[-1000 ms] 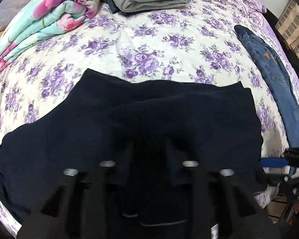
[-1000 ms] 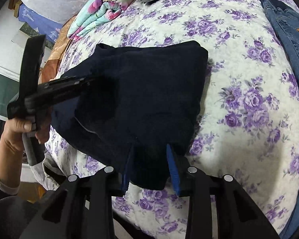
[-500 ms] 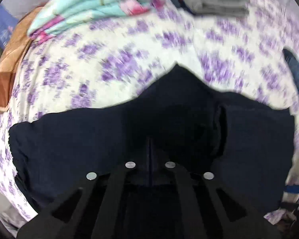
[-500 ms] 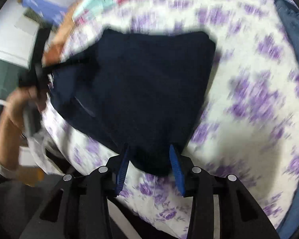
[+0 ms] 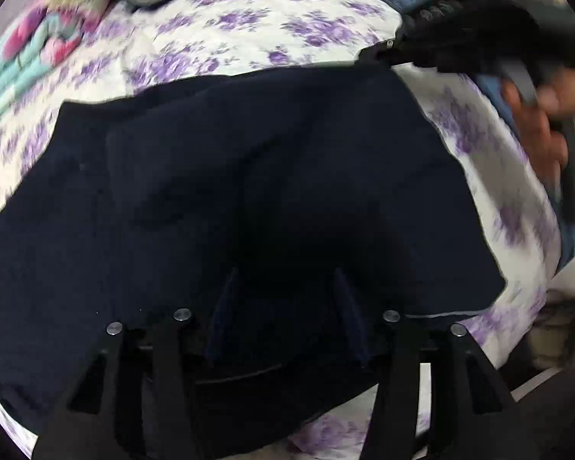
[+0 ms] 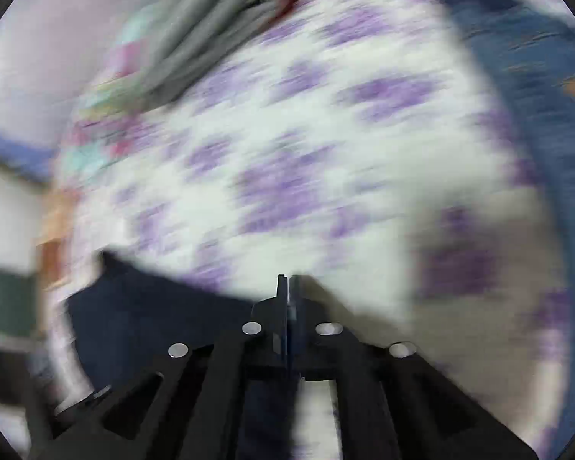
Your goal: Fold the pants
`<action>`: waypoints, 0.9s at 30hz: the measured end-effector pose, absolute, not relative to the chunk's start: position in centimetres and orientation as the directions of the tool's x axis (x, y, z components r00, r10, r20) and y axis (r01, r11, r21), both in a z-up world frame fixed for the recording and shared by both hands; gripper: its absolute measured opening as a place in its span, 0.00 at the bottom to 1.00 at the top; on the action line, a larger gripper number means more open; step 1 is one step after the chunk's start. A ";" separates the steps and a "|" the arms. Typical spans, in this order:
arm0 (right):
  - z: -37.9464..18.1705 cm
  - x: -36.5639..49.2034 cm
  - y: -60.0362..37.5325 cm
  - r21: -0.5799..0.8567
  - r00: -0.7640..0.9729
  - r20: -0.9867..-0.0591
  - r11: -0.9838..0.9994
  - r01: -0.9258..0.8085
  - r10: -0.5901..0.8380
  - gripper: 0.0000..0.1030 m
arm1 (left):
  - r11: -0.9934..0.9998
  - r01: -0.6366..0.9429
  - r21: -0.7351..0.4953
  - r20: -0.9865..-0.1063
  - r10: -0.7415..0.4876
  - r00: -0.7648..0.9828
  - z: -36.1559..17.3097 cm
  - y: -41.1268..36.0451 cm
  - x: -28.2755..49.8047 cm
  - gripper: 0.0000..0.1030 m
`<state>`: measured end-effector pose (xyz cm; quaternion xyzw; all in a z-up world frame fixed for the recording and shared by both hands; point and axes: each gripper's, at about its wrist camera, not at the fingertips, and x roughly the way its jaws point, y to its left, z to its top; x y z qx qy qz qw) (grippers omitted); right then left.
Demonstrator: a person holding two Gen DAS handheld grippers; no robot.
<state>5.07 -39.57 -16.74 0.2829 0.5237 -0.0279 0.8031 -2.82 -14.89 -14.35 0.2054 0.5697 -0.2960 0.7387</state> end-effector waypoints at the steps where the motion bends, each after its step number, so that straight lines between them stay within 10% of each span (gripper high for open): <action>1: -15.7 4.3 -39.7 0.458 0.496 -0.824 0.837 0.300 0.273 0.07 | 0.742 0.669 -0.042 -0.963 -0.209 0.172 -14.0 -14.7 -3.0 0.48; 5: -13.8 0.5 -38.0 0.651 0.441 -0.707 0.753 0.099 0.553 0.12 | 0.775 0.612 -0.158 -0.952 -0.284 0.114 -12.9 -12.8 -1.9 0.48; 7: -15.1 -2.3 -34.7 0.605 0.302 -0.759 0.797 -0.001 0.577 0.43 | 0.784 0.587 -0.201 -0.947 -0.309 0.089 -13.3 -12.1 -1.2 0.48; 9: -18.7 -5.2 -31.6 0.471 0.114 -0.872 0.879 -0.074 0.477 0.47 | 0.786 0.577 -0.224 -0.942 -0.325 0.077 -13.5 -11.8 -0.9 0.48; 15: -15.8 -6.6 -33.4 0.501 0.188 -0.842 0.862 -0.075 0.506 0.47 | 0.788 0.551 -0.273 -0.928 -0.367 0.065 -12.8 -10.8 -0.7 0.49; 20: -15.2 -0.5 -35.6 0.610 0.416 -0.729 0.791 0.036 0.543 0.47 | 0.816 0.508 -0.275 -0.920 -0.377 0.108 -12.2 -9.3 -0.5 0.69; 22: -17.7 2.5 -35.2 0.584 0.346 -0.775 0.808 0.074 0.529 0.37 | 0.815 0.514 -0.267 -0.920 -0.374 0.115 -12.2 -9.3 -0.8 0.69; 23: -18.6 3.4 -35.4 0.524 0.329 -0.818 0.847 0.092 0.471 0.07 | 0.817 0.517 -0.255 -0.923 -0.366 0.122 -12.0 -9.3 -1.0 0.69; 24: -19.3 4.1 -36.2 0.480 0.333 -0.844 0.868 0.123 0.420 0.00 | 0.819 0.518 -0.247 -0.924 -0.361 0.129 -11.8 -9.2 -1.0 0.69; 27: -18.5 4.5 -38.1 0.574 0.393 -0.795 0.782 0.241 0.462 0.15 | 0.828 0.499 -0.255 -0.911 -0.379 0.164 -10.3 -7.7 -1.5 0.71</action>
